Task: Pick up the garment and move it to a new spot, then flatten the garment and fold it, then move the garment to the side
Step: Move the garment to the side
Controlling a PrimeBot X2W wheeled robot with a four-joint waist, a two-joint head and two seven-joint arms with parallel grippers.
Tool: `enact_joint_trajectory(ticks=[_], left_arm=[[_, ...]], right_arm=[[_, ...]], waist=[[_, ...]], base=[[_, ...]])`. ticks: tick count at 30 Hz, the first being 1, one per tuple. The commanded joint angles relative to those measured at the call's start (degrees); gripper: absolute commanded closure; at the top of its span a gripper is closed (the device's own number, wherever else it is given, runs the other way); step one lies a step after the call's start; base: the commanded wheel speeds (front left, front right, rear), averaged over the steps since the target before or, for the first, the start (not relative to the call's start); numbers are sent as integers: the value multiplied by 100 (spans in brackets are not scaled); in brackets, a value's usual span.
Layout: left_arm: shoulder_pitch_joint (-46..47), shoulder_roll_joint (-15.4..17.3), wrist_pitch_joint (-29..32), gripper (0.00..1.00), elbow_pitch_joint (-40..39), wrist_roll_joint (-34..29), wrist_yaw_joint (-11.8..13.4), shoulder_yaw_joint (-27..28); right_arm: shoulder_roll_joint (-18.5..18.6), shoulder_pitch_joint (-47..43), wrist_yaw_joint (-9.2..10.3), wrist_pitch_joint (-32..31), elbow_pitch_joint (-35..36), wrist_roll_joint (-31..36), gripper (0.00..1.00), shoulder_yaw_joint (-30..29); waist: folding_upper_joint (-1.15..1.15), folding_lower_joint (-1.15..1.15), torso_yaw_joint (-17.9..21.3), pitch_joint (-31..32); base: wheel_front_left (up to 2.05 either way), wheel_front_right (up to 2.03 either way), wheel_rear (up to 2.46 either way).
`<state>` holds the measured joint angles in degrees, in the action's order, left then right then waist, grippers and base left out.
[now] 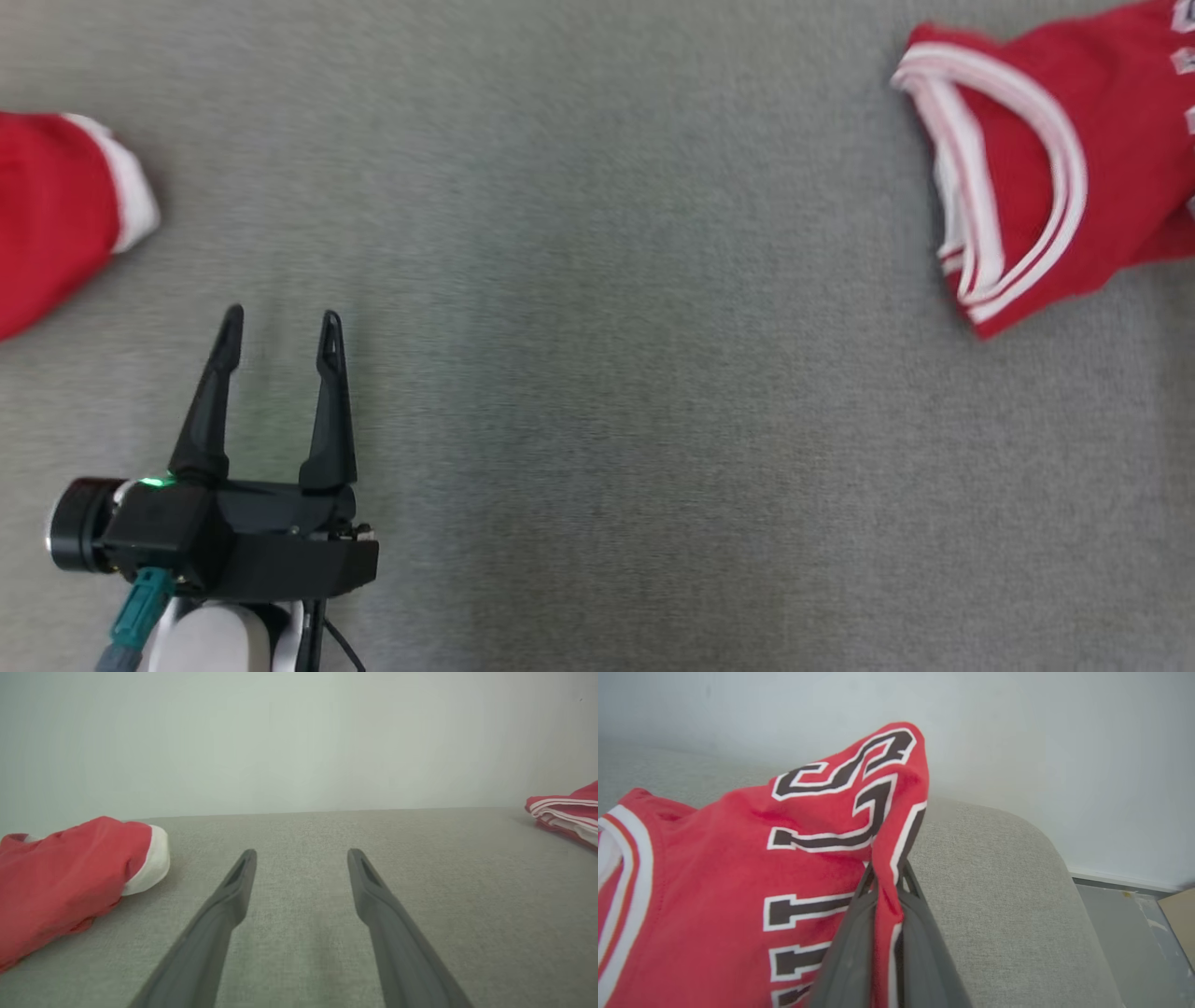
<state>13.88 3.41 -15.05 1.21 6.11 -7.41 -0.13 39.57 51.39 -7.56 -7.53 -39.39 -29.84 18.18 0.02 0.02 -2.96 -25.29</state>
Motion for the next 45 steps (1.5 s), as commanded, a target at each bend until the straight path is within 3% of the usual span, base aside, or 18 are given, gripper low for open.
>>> enact_joint_trajectory(ticks=[1, 14, 27, 29, 30, 38, 45], left_arm=[[100, 32, -17, 0, -132, -81, -1, 0], [135, 426, -17, 0, -569, -233, -5, -4], [201, 470, -16, 0, -689, -260, -6, -159], [221, 464, -16, 0, -683, -257, -6, -181], [232, 456, -16, 0, -675, -253, -6, -192], [154, 361, -16, 0, -566, -129, 23, -165], [-59, 264, -18, 0, -447, -44, 83, -6]], right_arm=[[185, 139, 16, 9, 63, -65, 100, -29], [857, 705, 16, -321, 543, 169, 100, -191], [1071, 1342, 16, -492, 33, 440, 100, -206], [1082, 1447, 16, -437, -99, 529, 48, -187], [1128, 1497, 16, -359, -158, 606, 0, -184], [944, 1655, 16, 287, -375, 832, 0, -106], [464, 1338, 16, 971, -156, 768, 0, 17]], waist=[[-2, -2, 575, -670], [-2, -2, 1113, -1144], [-2, -2, 1067, -1331], [-2, -2, 1041, -1349], [-2, -2, 1023, -1353], [-2, -2, 903, -1184], [-2, -2, 811, -560]], base=[[0, 0, 0], [0, 0, 0], [0, 0, 0], [0, 0, 0], [0, 0, 0], [0, 0, 0], [0, 0, 0]])
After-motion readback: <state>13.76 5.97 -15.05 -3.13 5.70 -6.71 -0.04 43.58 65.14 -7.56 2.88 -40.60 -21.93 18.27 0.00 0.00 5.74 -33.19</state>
